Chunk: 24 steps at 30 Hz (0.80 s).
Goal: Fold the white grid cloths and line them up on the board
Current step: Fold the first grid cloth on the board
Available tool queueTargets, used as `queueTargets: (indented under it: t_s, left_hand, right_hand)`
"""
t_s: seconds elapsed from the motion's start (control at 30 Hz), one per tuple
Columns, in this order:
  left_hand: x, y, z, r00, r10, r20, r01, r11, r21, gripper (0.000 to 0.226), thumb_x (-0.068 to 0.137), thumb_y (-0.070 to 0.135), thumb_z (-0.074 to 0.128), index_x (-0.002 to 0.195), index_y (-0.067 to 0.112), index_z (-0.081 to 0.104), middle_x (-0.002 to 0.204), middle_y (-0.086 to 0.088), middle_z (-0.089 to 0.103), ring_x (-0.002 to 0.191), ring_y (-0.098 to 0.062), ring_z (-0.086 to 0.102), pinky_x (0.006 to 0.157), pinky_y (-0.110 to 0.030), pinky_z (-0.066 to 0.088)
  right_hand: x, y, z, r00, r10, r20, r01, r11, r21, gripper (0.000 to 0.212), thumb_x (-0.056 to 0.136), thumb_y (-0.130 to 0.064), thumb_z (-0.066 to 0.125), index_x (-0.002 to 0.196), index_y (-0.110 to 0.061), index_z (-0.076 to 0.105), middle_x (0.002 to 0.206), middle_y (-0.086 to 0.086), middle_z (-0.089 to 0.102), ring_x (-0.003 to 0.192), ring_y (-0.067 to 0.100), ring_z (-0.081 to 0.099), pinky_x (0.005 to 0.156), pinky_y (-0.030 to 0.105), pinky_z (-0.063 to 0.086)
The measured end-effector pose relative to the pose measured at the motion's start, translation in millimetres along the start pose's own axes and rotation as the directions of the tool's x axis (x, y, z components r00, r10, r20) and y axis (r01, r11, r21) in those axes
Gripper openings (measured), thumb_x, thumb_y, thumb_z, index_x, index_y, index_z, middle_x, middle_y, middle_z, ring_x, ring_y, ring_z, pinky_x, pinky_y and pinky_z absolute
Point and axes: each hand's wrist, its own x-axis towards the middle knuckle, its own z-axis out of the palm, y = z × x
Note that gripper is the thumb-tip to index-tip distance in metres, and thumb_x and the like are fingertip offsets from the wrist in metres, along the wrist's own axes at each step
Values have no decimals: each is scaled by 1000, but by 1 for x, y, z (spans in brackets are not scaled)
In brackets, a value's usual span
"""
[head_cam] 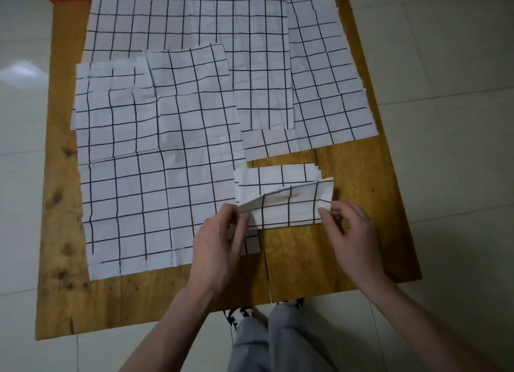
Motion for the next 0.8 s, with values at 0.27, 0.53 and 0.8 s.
queueTargets:
  t_s: [0.27,0.53,0.8]
  left_hand:
    - [16,11,7,986,-149,-78,139,984,-115,16,102,41,59,113,29,60,87,19,67,84,2,65,65,-15,54]
    - [29,22,20,942,-276,-190,253,958,-134,16,103,37,61,112,23,63,88,17,67,82,2,65,71,-29,60]
    - [45,34,30,918,-288,-271,297,955,-9,14,104,38,59,102,25,64,84,13,68,76,-11,66,69,-41,58]
  right_hand:
    - [18,-8,11,979,-105,-177,89,992,-94,21,100,-37,60,100,-19,70,81,-26,52,80,6,52,79,45,52]
    - [39,-5,19,968,-173,-182,136,971,-197,17,102,-32,62,99,-18,70,83,-16,56,81,8,54,79,42,52]
    - [58,8,16,931,-322,-171,200,843,-499,16,102,-31,66,103,-16,71,91,-1,72,89,21,56,81,34,32]
